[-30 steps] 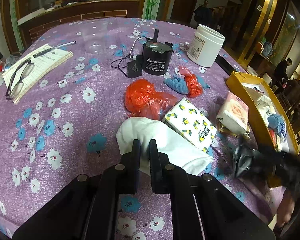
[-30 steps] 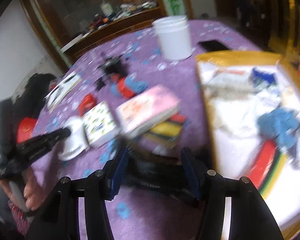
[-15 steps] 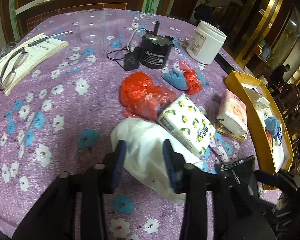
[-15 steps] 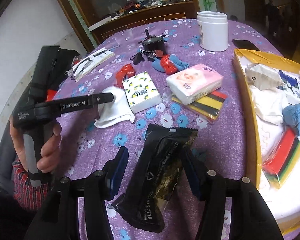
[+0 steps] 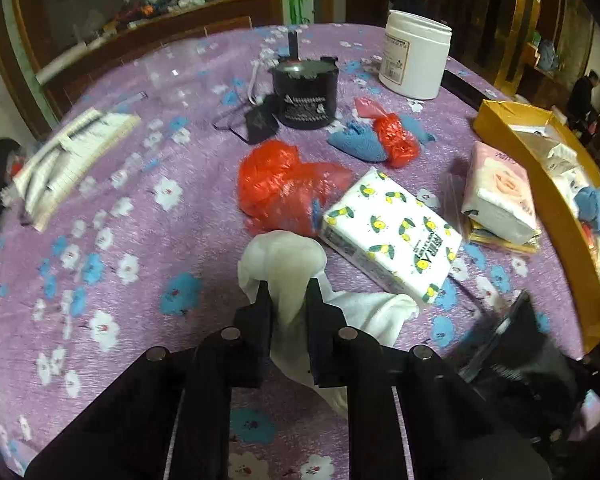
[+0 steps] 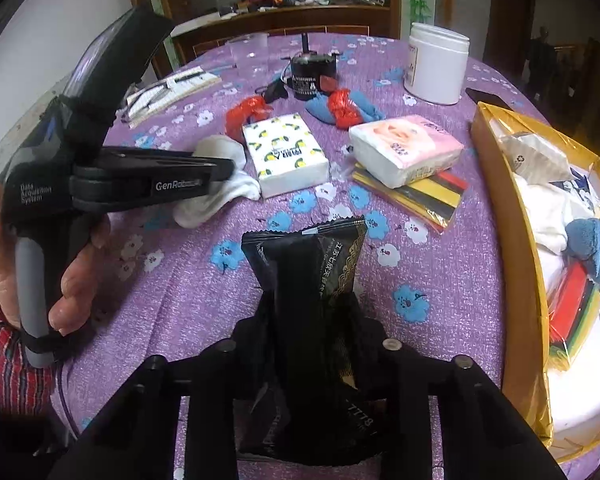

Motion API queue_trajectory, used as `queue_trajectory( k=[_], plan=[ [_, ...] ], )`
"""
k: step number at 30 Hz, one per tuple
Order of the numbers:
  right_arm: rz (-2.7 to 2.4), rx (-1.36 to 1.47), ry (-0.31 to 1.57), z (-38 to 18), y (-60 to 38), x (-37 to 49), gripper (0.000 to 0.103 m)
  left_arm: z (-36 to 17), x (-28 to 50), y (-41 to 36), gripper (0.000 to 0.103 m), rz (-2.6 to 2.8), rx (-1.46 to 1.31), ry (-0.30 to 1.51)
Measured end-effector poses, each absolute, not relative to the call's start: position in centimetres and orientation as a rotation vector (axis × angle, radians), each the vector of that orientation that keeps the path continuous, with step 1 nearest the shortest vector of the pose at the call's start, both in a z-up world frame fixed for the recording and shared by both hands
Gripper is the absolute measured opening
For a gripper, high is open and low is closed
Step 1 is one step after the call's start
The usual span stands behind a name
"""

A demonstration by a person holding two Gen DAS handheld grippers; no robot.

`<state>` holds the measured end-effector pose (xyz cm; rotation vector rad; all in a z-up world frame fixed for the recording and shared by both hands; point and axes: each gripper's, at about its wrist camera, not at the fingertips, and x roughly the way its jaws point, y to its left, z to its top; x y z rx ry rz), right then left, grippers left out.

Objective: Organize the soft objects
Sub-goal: 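Grasp the white cloth with the left tool while the right grasps the black pouch, then carry the white cloth and black pouch over the tray with both tools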

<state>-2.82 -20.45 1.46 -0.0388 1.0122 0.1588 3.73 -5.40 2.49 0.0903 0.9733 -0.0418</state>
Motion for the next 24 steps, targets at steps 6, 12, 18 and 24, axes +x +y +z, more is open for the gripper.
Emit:
queue_trajectory(
  k=[6,12,18,24],
  plan=[
    [0.172,0.031,0.944,2.2,-21.4,-3.4,0.029,4.4,2.5,-4.1,0.011,-0.074,0.023,0.877],
    [0.162,0.053,0.910,2.8,-21.7,-3.9,0.029,5.9,1.5,-3.8,0.011,-0.103,-0.008,0.801],
    [0.141,0.059,0.895,3.2,-22.0,-4.1,0.029,6.1,1.2,-4.2,0.011,-0.121,0.001,0.795],
    [0.131,0.062,0.890,3.4,-22.2,-4.3,0.029,6.2,0.9,-4.2,0.011,-0.122,0.003,0.788]
  ],
)
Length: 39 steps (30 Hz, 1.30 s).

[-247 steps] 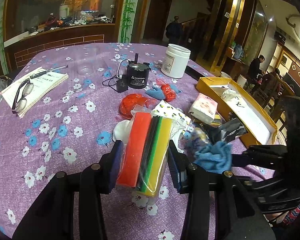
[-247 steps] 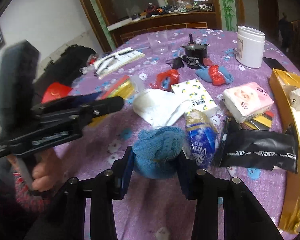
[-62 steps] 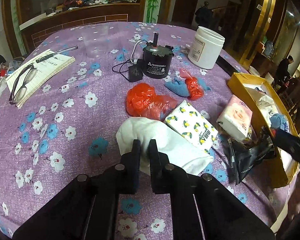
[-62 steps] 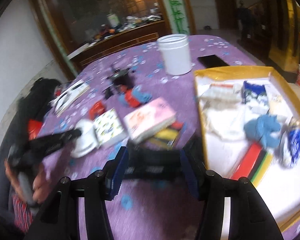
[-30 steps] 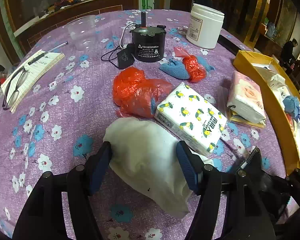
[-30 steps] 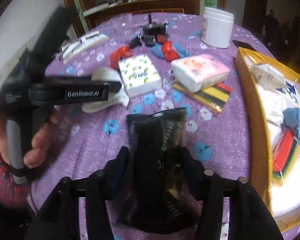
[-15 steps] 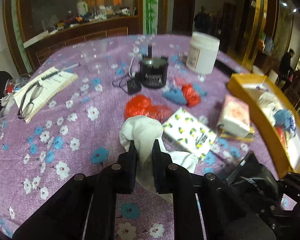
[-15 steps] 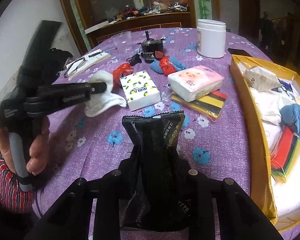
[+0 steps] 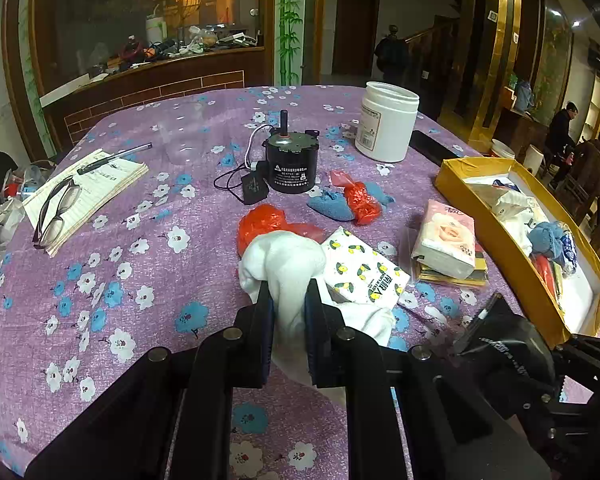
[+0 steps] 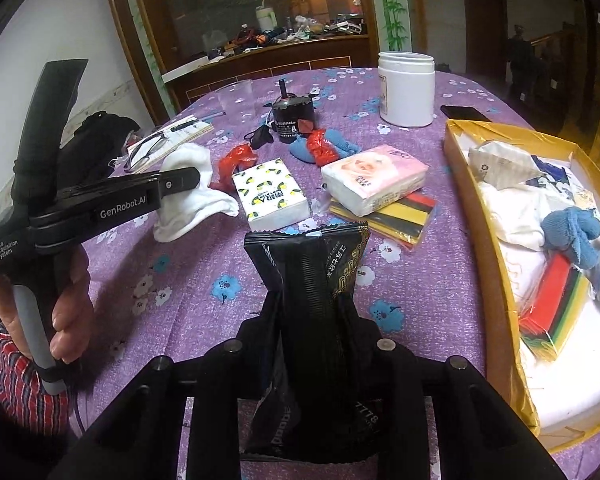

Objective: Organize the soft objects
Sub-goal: 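Carry the white cloth and black pouch over the tray with both tools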

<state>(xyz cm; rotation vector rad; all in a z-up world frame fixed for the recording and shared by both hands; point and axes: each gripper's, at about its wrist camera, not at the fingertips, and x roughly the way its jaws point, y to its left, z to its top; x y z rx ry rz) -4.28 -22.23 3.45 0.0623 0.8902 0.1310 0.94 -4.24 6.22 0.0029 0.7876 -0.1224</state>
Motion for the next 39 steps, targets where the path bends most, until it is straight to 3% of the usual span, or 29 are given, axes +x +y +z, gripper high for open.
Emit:
queue_trajectory(
  k=[39],
  plan=[
    [0.030,0.195,0.789,7.2,-27.6,-6.2,0.029,8.0,-1.7,-7.0,0.011,-0.246,0.045,0.732]
  ],
)
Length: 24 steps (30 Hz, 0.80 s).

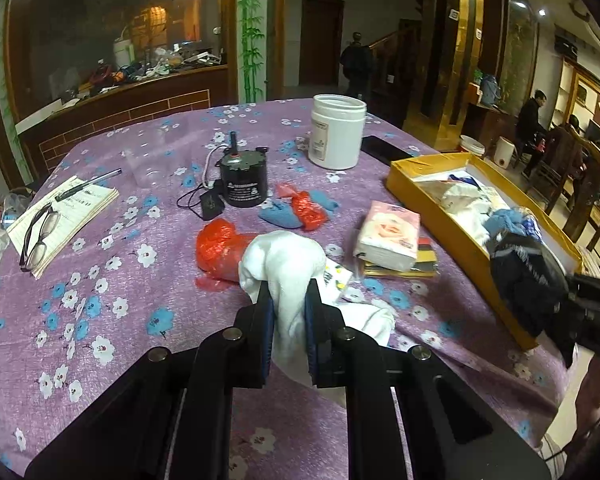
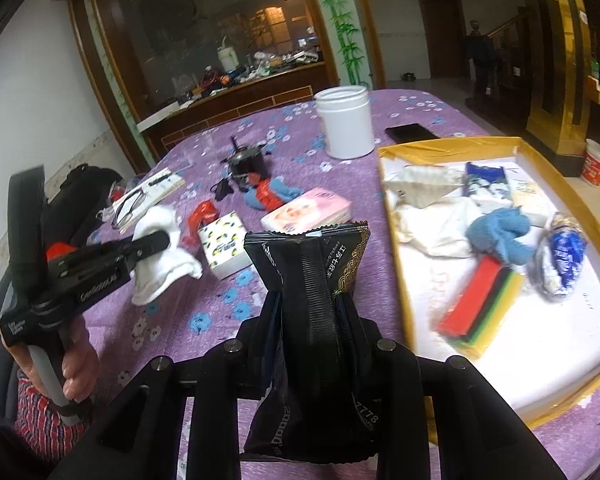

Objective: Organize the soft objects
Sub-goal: 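Carry the white cloth and black pouch over the tray with both tools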

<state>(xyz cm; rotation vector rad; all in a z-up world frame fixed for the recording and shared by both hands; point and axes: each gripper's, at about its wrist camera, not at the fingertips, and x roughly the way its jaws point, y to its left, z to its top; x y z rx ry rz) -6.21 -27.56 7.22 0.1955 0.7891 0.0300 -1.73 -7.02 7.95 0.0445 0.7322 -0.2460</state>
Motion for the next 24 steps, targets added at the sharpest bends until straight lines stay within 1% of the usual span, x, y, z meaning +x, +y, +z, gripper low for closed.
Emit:
queue_trajectory(
  k=[9,15,24],
  plan=[
    [-0.022,0.275,0.732,8.6,-31.6,-8.1,0.029,9.5,-2.6,-10.5,0.011,-0.324,0.054,0.745],
    [-0.070,0.327,0.688,9.3,-35.1,-9.6,0.029,11.0,-3.2,-15.4,0.011,-0.419,0.094,0.736],
    [-0.176,0.399,0.624,10.0,-40.7,-12.6,0.029,11.3,-4.4,-23.9,0.011,-0.570,0.178,0.738]
  ],
)
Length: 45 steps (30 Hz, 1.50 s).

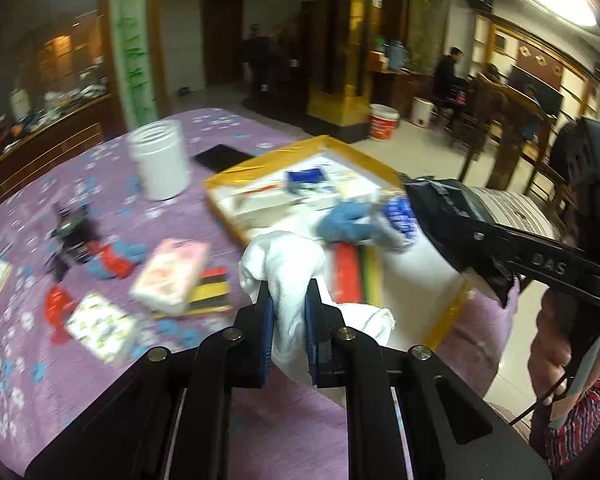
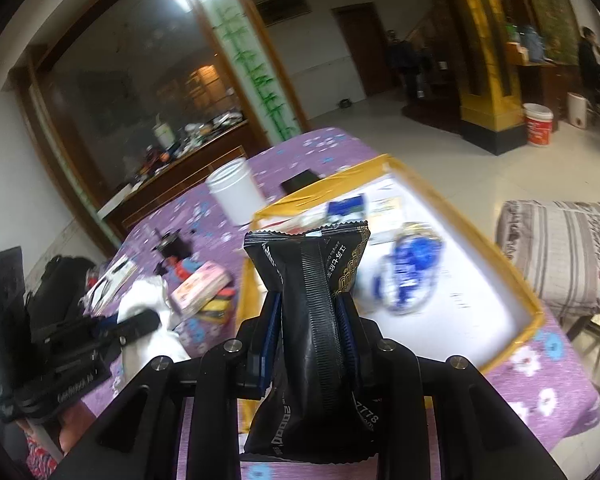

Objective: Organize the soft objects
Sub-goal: 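Carry the white cloth and black pouch over the tray with both tools, then lower both tools into the tray and open them to release cloth and pouch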

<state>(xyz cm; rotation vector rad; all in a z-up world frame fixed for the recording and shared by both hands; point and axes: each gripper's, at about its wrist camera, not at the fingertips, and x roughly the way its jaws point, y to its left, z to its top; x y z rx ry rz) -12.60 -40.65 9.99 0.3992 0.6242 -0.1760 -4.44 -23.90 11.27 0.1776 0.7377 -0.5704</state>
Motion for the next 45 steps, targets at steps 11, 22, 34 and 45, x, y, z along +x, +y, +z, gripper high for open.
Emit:
queue_trajectory(
  k=[11,22,34,45],
  plan=[
    [-0.267,0.467,0.649,7.9,-44.6,-12.8,0.029,8.2,-3.2,-32.0,0.011,-0.668,0.240,0.839],
    [-0.275,0.476,0.722,5.4,-45.2,-10.2,0.029,6.5,-2.5,-32.5,0.011,-0.702,0.236,0.888],
    [-0.296,0.458,0.766,4.1,-45.3,-7.6,0.027,6.1,-2.3,-32.7,0.012,-0.700,0.241,0.887],
    [-0.294,0.445,0.776,3.7,-45.2,-7.2,0.028,5.9,-2.3,-32.8,0.014,-0.690,0.253,0.875]
  ],
)
